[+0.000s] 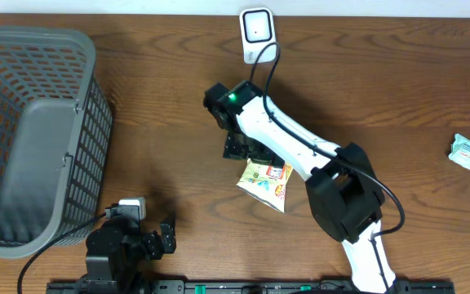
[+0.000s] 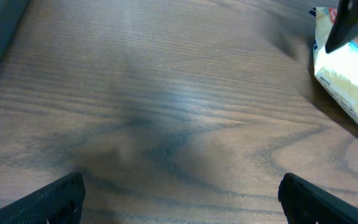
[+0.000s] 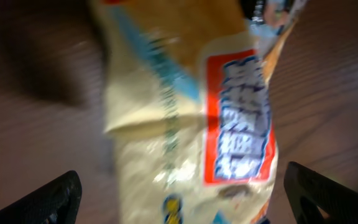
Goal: Scan the item barcode
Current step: 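Lift the snack bag with the right gripper toward the scanner, then rotate the snack bag under the white scanner with the right gripper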
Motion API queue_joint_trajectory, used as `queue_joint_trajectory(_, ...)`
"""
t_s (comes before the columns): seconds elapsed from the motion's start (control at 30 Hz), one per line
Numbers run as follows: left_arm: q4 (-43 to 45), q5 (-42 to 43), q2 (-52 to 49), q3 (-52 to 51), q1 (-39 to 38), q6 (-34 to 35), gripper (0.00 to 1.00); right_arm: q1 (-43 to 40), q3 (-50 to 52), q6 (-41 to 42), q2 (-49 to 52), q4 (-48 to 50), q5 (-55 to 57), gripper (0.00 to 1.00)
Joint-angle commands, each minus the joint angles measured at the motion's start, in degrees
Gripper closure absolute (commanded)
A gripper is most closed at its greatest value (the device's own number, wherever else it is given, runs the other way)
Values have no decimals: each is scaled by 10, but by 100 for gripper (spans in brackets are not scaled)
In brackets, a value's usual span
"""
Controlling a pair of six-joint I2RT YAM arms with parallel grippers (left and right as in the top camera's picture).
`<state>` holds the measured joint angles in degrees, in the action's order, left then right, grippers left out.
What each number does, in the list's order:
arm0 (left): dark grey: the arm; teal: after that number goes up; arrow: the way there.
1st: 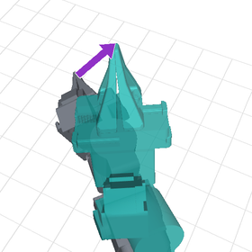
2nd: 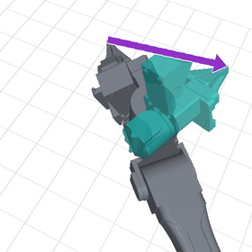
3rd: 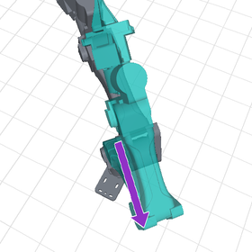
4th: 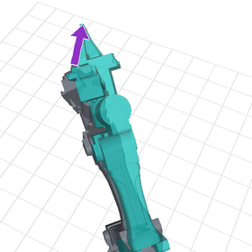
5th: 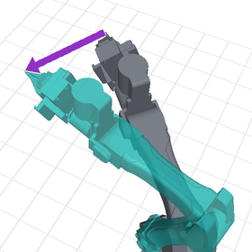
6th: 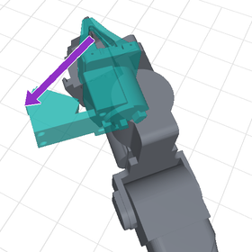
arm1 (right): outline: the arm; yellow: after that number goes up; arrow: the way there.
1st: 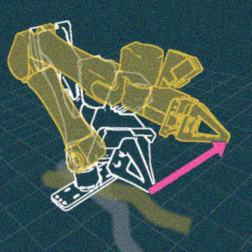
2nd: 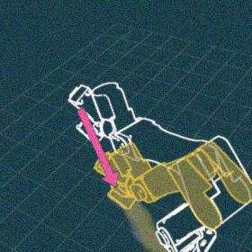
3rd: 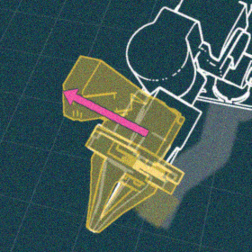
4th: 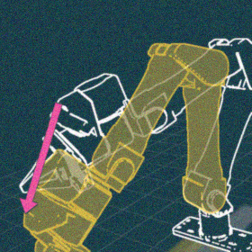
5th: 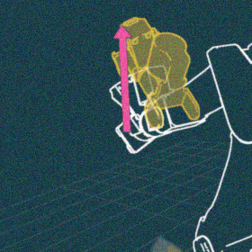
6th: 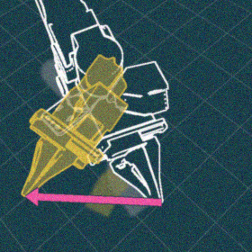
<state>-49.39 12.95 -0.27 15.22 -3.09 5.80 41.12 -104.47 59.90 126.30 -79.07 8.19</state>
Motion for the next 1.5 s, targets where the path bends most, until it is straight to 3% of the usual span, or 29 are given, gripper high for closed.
queue_joint_trajectory(0.0,-16,-6,0,-3,0,-1,1,-7,34,39,5,32,39,1)
queue_joint_trajectory(0.17,-16,-6,0,-3,0,-1,1,-14,89,30,7,104,35,2)
queue_joint_trajectory(0.37,-16,-6,0,-3,0,-1,1,-14,112,23,44,114,31,7)
queue_joint_trajectory(0.47,-16,-6,0,-3,0,-1,1,-15,112,7,75,113,16,26)
queue_joint_trajectory(0.5,-16,-6,0,-3,0,-1,1,-16,112,1,85,112,4,39)
queue_joint_trajectory(0.53,-16,-6,0,-3,0,-1,1,-16,112,-9,102,112,-23,61)
queue_joint_trajectory(0.63,-16,-6,0,-3,0,-1,1,-19,112,-30,111,116,-61,96)
queue_joint_trajectory(0.67,-16,-6,0,-3,0,-1,1,-21,112,-32,111,116,-71,99)
queue_joint_trajectory(0.83,-16,-6,0,-3,0,-1,1,-26,104,-106,109,116,-158,99)
queue_joint_trajectory(1.23,-16,-6,0,-3,0,-1,0,-92,59,-604,12,101,-742,99)
queue_joint_trajectory(1.47,-16,-6,0,-3,0,-1,1,-128,59,-768,-20,100,-870,99)
